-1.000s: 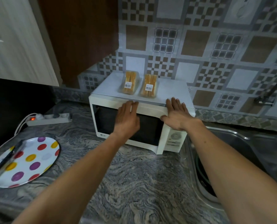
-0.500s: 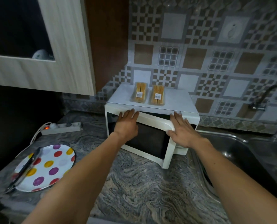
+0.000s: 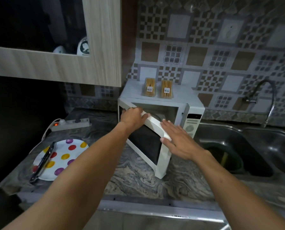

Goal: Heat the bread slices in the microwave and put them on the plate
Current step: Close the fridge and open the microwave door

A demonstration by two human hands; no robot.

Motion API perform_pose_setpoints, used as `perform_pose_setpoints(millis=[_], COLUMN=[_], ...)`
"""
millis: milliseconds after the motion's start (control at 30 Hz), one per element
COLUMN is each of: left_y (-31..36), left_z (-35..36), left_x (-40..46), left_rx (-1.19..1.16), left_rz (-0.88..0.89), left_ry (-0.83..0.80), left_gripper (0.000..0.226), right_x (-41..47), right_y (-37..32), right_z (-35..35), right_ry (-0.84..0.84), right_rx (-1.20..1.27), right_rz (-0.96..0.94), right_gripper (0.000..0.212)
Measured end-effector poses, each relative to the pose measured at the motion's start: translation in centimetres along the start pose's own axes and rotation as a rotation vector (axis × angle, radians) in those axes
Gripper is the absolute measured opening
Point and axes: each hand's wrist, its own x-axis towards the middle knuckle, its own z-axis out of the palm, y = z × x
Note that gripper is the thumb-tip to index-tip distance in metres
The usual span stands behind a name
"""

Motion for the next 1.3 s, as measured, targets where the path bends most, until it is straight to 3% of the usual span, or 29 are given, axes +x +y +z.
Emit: perform_pose_setpoints(millis=[433, 833, 1033, 1100, 1300], left_y=[-6.8, -11.4, -11.4, -10.9, -7.9], left_z=[-3.1, -6.4, -7.3, -7.7, -6.7], left_x=[-3.4, -5.0, -4.0, -3.2, 0.0], left_rx=[-0.397, -0.352, -0.259, -0.24, -0.193], left_rz=[-0.205, -0.318, -0.363, -0.326, -0.218], left_ry=[-0.107, -0.113, -0.159, -0.183, -0.16], left_gripper=[0.049, 0.038, 0.033, 0.028, 0.044], right_x=[0.6, 4.1, 4.2, 4.3, 6.1], right_y=[-10.2, -19.4, -17.0, -14.9, -6.8], right_z=[1.3, 4.0, 2.7, 2.1, -0.2], right_ry=[-0.034, 0.017, -0.011, 0.015, 0.084], right_rx=[0.123, 0.085, 0.153, 0.173, 0.166], right_rz=[-0.2, -0.285, -0.288, -0.217, 0.058], right_gripper=[0.069, 0.071, 0.072, 0.069, 0.064])
